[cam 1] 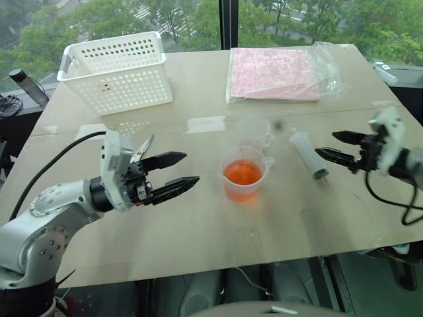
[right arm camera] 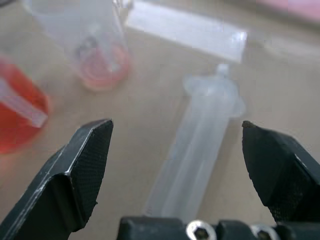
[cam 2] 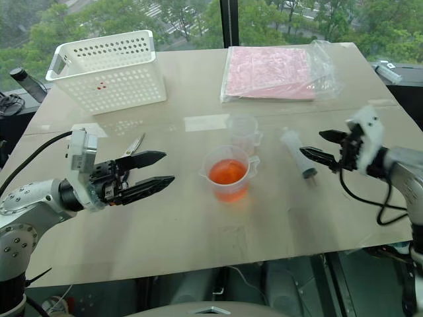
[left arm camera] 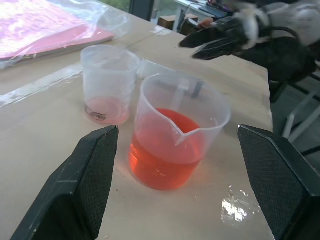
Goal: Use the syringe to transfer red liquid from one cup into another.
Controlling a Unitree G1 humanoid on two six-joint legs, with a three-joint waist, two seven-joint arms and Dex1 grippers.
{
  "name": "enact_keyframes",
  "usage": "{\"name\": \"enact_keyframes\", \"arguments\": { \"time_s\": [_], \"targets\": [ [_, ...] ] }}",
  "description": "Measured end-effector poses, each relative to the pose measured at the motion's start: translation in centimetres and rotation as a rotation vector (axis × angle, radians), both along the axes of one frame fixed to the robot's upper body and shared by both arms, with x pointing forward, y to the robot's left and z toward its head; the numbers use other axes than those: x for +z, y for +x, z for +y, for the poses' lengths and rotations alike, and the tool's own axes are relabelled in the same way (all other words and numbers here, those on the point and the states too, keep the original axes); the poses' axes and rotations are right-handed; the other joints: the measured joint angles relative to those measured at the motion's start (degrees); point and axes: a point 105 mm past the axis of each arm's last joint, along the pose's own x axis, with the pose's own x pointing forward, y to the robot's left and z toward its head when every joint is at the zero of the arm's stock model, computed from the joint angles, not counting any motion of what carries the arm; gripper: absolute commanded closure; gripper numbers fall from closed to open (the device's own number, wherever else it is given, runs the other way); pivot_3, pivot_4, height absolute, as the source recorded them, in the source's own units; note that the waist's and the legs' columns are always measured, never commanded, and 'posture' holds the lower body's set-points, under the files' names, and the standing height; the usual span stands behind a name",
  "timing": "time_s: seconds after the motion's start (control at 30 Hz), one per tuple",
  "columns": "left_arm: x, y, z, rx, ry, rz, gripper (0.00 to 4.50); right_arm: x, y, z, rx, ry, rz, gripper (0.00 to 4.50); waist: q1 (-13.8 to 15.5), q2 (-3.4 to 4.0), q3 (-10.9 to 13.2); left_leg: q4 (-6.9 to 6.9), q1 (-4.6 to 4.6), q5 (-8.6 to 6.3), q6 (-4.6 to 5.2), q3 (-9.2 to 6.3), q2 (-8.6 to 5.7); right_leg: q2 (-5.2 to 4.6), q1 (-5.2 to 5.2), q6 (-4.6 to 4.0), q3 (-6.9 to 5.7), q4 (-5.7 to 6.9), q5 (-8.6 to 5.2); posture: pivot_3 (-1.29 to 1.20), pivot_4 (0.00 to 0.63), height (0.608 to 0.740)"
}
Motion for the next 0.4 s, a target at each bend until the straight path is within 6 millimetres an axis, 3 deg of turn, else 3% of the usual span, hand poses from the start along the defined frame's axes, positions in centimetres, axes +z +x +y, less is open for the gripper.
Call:
{"name": "enact_keyframes", "arguments": {
  "time_s": [0.07, 0.13, 0.17, 0.4],
  "targets": [
    [-0.9, -0.3, 0.8, 0.048, 0.006, 0.031, 0.66, -0.1, -3.4, -0.4, 0.036, -0.039, -0.102, 0.12, 0.10, -0.02, -0.05, 0.00, 0.03, -0.01, 0.01, 0.00, 0.01, 0.00, 0.03, 0.00, 0.00, 0.00, 0.00, 0.00, 0.150, 0.740],
    [-1.6, -0.5, 1.2, 0.073, 0.013, 0.051, 0.66, -0.6, -4.6, -0.8, 0.031, -0.061, -0.124, 0.12, -0.01, -0.01, -0.04, 0.08, 0.05, -0.01, 0.01, 0.03, 0.00, -0.01, 0.05, 0.01, 0.03, 0.06, 0.00, 0.00, 0.150, 0.740],
    [-1.9, -0.6, 1.8, 0.101, 0.014, 0.046, 0.66, -0.9, -6.2, -1.4, 0.020, -0.096, -0.164, 0.12, 0.10, -0.01, -0.07, 0.11, 0.08, -0.01, 0.01, 0.02, 0.00, -0.01, 0.08, 0.00, 0.02, 0.09, 0.00, 0.00, 0.150, 0.740],
    [-4.0, -1.1, 4.6, 0.226, 0.040, 0.089, 0.66, -3.2, -10.7, -4.4, -0.085, -0.161, -0.153, 0.12, 0.15, 0.02, -0.09, 0.09, 0.44, -0.17, 0.26, 0.03, 0.03, -0.05, 0.43, -0.14, 0.04, 0.06, -0.08, 0.00, 0.150, 0.740]
  ]
}}
